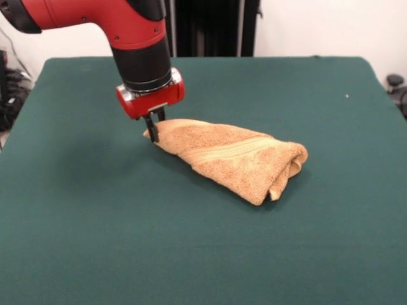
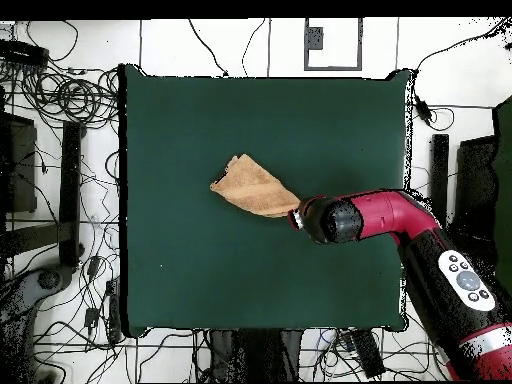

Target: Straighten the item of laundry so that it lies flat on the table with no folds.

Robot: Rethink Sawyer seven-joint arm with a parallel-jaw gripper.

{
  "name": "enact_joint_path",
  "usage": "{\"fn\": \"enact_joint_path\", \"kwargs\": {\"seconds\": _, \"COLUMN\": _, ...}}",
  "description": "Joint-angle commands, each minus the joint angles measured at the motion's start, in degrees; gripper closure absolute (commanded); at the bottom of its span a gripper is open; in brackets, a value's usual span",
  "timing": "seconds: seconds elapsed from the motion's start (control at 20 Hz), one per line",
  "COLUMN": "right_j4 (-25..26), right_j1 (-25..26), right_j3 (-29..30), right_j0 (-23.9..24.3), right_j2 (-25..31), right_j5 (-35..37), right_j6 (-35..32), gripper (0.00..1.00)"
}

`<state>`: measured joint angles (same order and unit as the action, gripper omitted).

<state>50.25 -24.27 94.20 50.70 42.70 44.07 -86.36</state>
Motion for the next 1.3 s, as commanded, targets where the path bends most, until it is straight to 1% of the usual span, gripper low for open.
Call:
{"fn": "enact_joint_path", "kwargs": {"seconds": 0.05, "right_j4": -0.1, "right_j1": 2.0, "right_j3": 1.9, "right_j0": -2.3, "right_j2": 3.5, "right_j5": 1.4, "right_j6": 16.1, "gripper": 1.0}}
{"fn": "enact_joint_path", "kwargs": {"seconds": 0.25, "right_j4": 0.0, "right_j1": 1.7, "right_j3": 2.0, "right_j0": -2.5, "right_j2": 3.4, "right_j5": 1.5, "right_j6": 15.7, "gripper": 1.0}}
{"fn": "enact_joint_path", "kwargs": {"seconds": 0.35, "right_j4": 0.2, "right_j1": 1.3, "right_j3": 2.3, "right_j0": -2.6, "right_j2": 3.3, "right_j5": 0.4, "right_j6": 14.3, "gripper": 1.0}}
{"fn": "enact_joint_path", "kwargs": {"seconds": 0.4, "right_j4": 0.2, "right_j1": 0.7, "right_j3": 2.8, "right_j0": -2.7, "right_j2": 3.4, "right_j5": -0.5, "right_j6": 12.9, "gripper": 1.0}}
{"fn": "enact_joint_path", "kwargs": {"seconds": 0.55, "right_j4": -1.2, "right_j1": -3.1, "right_j3": 4.9, "right_j0": -2.7, "right_j2": 3.9, "right_j5": 1.1, "right_j6": 12.1, "gripper": 1.0}}
{"fn": "enact_joint_path", "kwargs": {"seconds": 0.65, "right_j4": -3.5, "right_j1": -6.5, "right_j3": 6.6, "right_j0": -2.0, "right_j2": 5.0, "right_j5": 3.8, "right_j6": 12.7, "gripper": 1.0}}
{"fn": "enact_joint_path", "kwargs": {"seconds": 0.85, "right_j4": -10.5, "right_j1": -14.2, "right_j3": 9.1, "right_j0": 0.1, "right_j2": 8.2, "right_j5": 9.8, "right_j6": 13.9, "gripper": 1.0}}
{"fn": "enact_joint_path", "kwargs": {"seconds": 1.0, "right_j4": -14.8, "right_j1": -19.2, "right_j3": 9.4, "right_j0": 1.2, "right_j2": 10.4, "right_j5": 13.2, "right_j6": 14.7, "gripper": 1.0}}
{"fn": "enact_joint_path", "kwargs": {"seconds": 1.1, "right_j4": -16.8, "right_j1": -21.8, "right_j3": 9.1, "right_j0": 1.6, "right_j2": 11.4, "right_j5": 15.2, "right_j6": 15.2, "gripper": 1.0}}
{"fn": "enact_joint_path", "kwargs": {"seconds": 1.3, "right_j4": -20.0, "right_j1": -25.3, "right_j3": 7.9, "right_j0": 2.1, "right_j2": 12.6, "right_j5": 20.9, "right_j6": 16.6, "gripper": 1.0}}
